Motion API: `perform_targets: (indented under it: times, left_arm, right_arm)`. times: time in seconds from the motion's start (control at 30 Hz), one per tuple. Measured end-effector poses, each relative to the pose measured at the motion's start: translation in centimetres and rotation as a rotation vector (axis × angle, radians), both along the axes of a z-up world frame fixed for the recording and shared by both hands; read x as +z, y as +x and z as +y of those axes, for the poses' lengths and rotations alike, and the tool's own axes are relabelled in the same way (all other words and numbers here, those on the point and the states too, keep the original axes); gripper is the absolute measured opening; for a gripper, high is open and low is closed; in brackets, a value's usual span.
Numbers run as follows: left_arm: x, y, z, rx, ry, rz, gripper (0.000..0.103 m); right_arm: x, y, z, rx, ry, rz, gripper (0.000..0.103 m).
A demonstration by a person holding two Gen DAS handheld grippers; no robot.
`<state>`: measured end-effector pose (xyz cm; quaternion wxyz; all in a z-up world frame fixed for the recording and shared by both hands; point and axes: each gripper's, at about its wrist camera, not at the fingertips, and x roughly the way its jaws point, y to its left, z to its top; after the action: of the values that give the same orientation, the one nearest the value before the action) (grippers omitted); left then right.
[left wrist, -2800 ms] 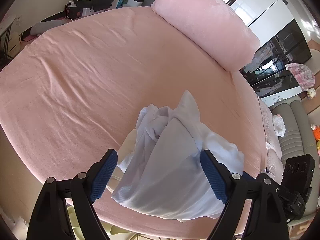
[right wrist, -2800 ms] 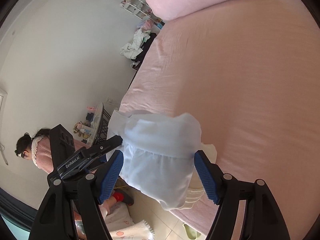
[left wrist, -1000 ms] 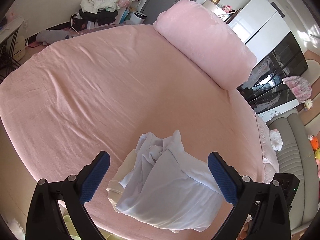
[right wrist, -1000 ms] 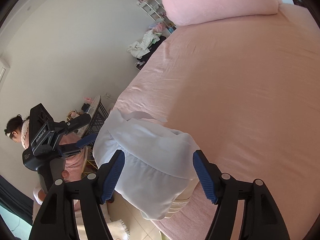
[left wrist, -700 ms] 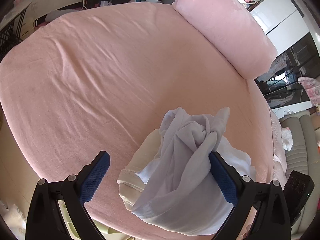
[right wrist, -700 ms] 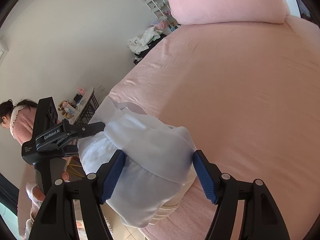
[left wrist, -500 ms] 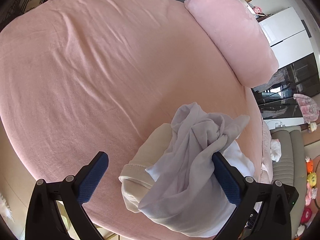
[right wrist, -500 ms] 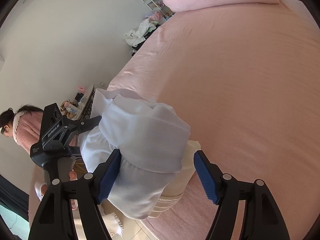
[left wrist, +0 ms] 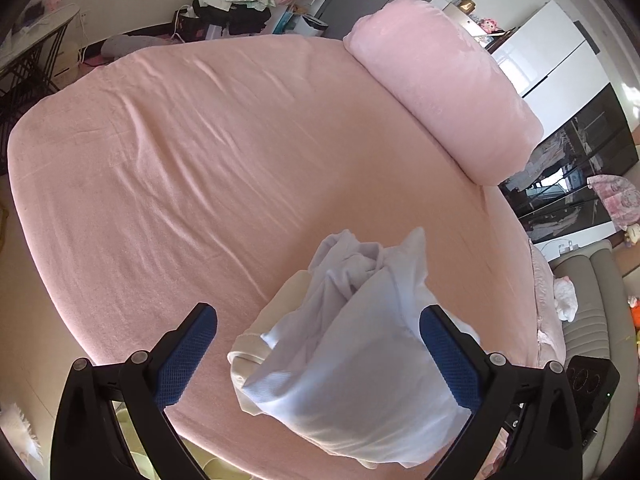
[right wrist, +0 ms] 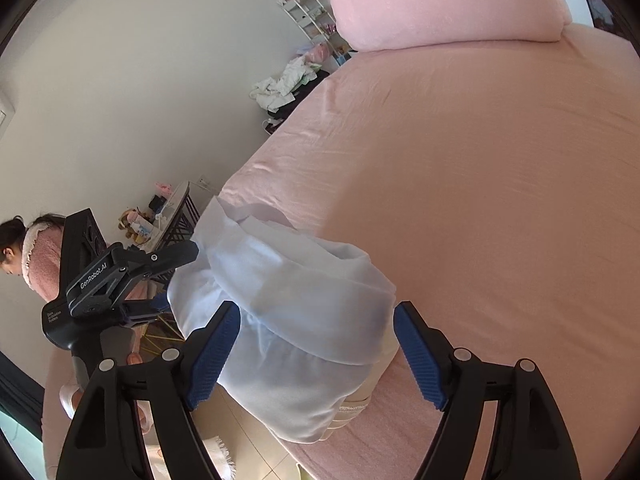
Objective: Fold clothes
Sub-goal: 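Open both grippers and release the folded shirt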
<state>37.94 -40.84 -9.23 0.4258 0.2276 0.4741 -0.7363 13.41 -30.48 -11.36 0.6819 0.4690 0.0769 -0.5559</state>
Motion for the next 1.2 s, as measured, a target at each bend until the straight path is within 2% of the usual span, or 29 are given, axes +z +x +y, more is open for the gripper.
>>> perform_targets:
  times: [0.07, 0.13, 0.23, 0.27, 0.33, 0.4, 0.5, 0.63, 0.83, 0.9, 1.03, 1.2]
  left_arm:
    - [1.2, -0.7, -0.1, -0.012, -0.014, -0.010, 0.103]
    - [1.6, -1.3, -1.2, -0.022, -0.037, -0.062, 0.103]
    - [-0.4, -1.8, -3.3, 0.002, -0.013, -0.220, 0.103]
    - [-1.5, -1.7, -3.8, 0.013, 0.016, -0.268, 0.103]
    - [-3.5, -0.7, -4.0, 0.005, 0.087, -0.249, 0.103]
    - [-4.4, -0.2, -4.0, 0.027, 0.127, -0.189, 0.103]
    - [-4.1, -0.3, -4.0, 0.039, 0.122, -0.197, 0.103]
    - [-1.9, -1.2, -2.8, 0.012, 0.042, -0.248, 0.103]
    - [3.5, -1.5, 0.0, 0.041, -0.139, -0.253, 0.103]
    - [5.0, -1.6, 0.9, 0.064, -0.204, -0.272, 0.103]
    - [7.8, -1.3, 3.1, 0.087, -0.276, -0.276, 0.103]
    - [9.7, -1.2, 6.8, 0.110, -0.373, -0.340, 0.103]
  right_arm:
    - [0.8, -0.4, -0.1, -0.010, -0.024, 0.013, 0.080]
    - [1.0, -0.6, -0.5, -0.014, -0.016, 0.047, 0.080]
    - [-0.4, -0.5, -1.5, -0.025, 0.059, 0.117, 0.080]
    - [-1.1, -0.5, -1.8, -0.026, 0.076, 0.122, 0.080]
    - [-2.4, -0.9, -2.1, -0.024, 0.094, 0.089, 0.080]
    - [-2.9, -1.4, -2.1, -0.041, 0.106, 0.041, 0.080]
    - [-2.5, -1.3, -2.3, -0.028, 0.101, 0.057, 0.080]
    - [-1.2, -1.0, -1.8, -0.011, 0.075, 0.113, 0.080]
    - [2.0, -0.6, -0.4, -0.013, 0.021, 0.111, 0.080]
    - [3.6, 0.2, 0.1, 0.001, -0.010, 0.169, 0.080]
    - [6.2, 2.4, 1.3, 0.038, -0.066, 0.302, 0.080]
    - [8.8, 4.3, 3.6, 0.104, -0.099, 0.339, 0.080]
